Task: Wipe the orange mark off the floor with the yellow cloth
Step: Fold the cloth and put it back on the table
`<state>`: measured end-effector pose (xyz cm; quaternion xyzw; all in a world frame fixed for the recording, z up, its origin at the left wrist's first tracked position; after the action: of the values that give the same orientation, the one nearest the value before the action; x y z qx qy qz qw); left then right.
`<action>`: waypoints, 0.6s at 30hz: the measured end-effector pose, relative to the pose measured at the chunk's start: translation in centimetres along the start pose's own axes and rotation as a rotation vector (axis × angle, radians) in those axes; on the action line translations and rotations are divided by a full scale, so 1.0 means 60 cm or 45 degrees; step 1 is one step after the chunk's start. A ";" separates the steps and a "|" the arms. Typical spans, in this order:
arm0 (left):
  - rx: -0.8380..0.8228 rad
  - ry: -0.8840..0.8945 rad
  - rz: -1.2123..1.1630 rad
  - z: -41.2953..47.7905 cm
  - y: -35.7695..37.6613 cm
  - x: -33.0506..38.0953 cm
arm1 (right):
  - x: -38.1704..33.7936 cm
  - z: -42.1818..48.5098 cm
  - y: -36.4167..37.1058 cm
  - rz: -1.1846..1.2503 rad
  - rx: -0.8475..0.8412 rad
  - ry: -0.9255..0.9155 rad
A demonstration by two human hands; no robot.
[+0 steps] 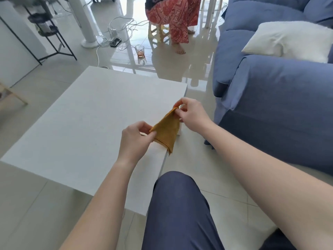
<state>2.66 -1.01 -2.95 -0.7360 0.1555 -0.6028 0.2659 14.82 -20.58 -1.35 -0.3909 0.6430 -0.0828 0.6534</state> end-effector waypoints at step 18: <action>0.368 -0.074 0.420 -0.013 -0.060 -0.082 | -0.093 0.088 0.186 -0.210 -0.306 -0.159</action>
<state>0.47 4.44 -4.70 -0.6720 0.1778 -0.5457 0.4680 14.28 -7.45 -4.63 -0.5221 0.5721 -0.0342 0.6316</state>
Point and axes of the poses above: each hand's wrist, its own z-axis towards the middle knuckle, its own y-axis out of the palm, x = y × z, the point moved 10 cm from there along z, towards the middle knuckle, and after that the axes turned 10 degrees about -x, right-handed, at the moved point
